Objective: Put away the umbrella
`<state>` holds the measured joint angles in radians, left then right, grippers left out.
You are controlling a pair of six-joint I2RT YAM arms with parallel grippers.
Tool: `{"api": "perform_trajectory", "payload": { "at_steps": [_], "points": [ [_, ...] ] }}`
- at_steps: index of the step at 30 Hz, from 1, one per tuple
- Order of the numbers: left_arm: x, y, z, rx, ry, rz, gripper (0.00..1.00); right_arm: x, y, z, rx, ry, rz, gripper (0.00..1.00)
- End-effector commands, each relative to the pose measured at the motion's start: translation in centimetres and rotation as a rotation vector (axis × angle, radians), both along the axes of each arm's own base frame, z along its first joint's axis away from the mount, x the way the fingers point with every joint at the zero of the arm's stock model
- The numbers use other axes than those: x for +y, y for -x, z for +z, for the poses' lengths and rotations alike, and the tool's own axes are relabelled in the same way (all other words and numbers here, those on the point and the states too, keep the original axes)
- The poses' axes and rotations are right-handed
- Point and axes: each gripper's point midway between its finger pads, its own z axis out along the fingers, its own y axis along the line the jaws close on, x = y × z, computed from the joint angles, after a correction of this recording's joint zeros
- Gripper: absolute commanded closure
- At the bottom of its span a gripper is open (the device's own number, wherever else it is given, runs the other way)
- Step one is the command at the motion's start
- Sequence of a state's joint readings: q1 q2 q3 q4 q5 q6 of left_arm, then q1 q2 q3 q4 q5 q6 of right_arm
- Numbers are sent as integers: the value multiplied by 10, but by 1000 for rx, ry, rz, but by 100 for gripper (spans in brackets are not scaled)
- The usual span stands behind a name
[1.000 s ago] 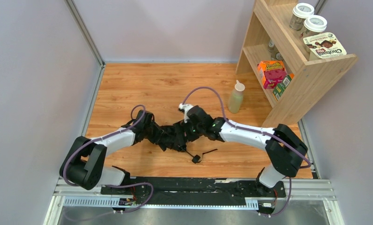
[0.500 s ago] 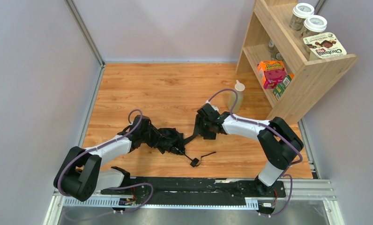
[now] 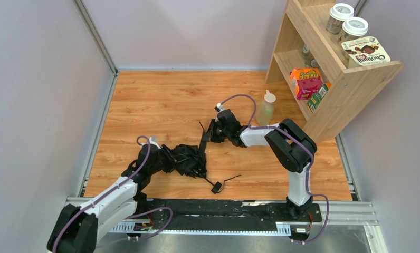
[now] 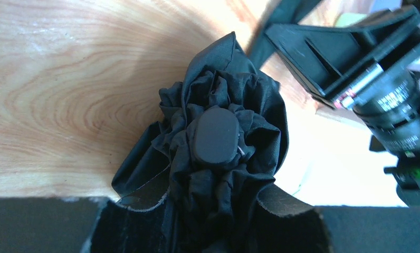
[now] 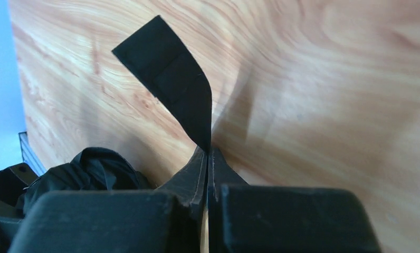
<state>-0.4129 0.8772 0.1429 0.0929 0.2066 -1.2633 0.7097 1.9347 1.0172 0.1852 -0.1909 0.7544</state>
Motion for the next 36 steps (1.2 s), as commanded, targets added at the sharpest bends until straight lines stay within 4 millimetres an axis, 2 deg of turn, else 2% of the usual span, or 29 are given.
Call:
{"api": "perform_trajectory", "payload": {
  "at_steps": [1, 4, 9, 10, 12, 15, 16, 17, 18, 19, 20, 24, 27, 30, 31, 34, 36],
  "points": [
    [6, -4, 14, -98, -44, -2, 100, 40, -35, 43, -182, -172, 134, 100],
    [6, -5, 10, -80, -45, 2, 100, 58, -46, 54, -209, -246, 171, 100],
    [3, -5, -12, 76, -68, 15, 100, 65, -55, 64, -253, -327, 137, 100],
    [10, 6, -26, 164, -112, 33, 100, 64, -58, 59, -239, -320, 128, 100],
    [15, 8, -34, 231, -141, 63, 100, 59, -59, 53, -233, -305, 101, 100],
    [18, 9, -38, 314, -195, 68, 100, 51, -62, 42, -234, -276, 96, 100],
    [25, 19, -44, 386, -236, 78, 100, 49, -63, 37, -236, -256, 101, 100],
    [26, 19, -43, 432, -266, 85, 100, 46, -63, 28, -220, -226, 106, 100],
    [34, 30, -47, 503, -316, 93, 100, 46, -63, 25, -215, -214, 111, 100],
    [34, 29, -46, 541, -337, 89, 100, 43, -63, 19, -202, -190, 112, 100],
    [37, 38, -49, 598, -364, 87, 100, 40, -61, 16, -193, -172, 107, 100],
    [37, 44, -56, 684, -380, 100, 100, 26, -63, 2, -169, -69, 86, 100],
    [41, 48, -59, 729, -411, 108, 100, 21, -66, 1, -164, -14, 111, 98],
    [48, 51, -61, 765, -454, 127, 100, 13, -64, 1, -131, 90, 161, 71],
    [49, 52, -62, 770, -458, 128, 100, 6, -61, 3, -118, 133, 175, 59],
    [49, 53, -63, 790, -463, 137, 100, -17, -53, 26, -174, 233, 203, 25],
    [49, 54, -66, 804, -467, 145, 100, -32, -41, 47, -251, 289, 227, 8]
  ]
}}
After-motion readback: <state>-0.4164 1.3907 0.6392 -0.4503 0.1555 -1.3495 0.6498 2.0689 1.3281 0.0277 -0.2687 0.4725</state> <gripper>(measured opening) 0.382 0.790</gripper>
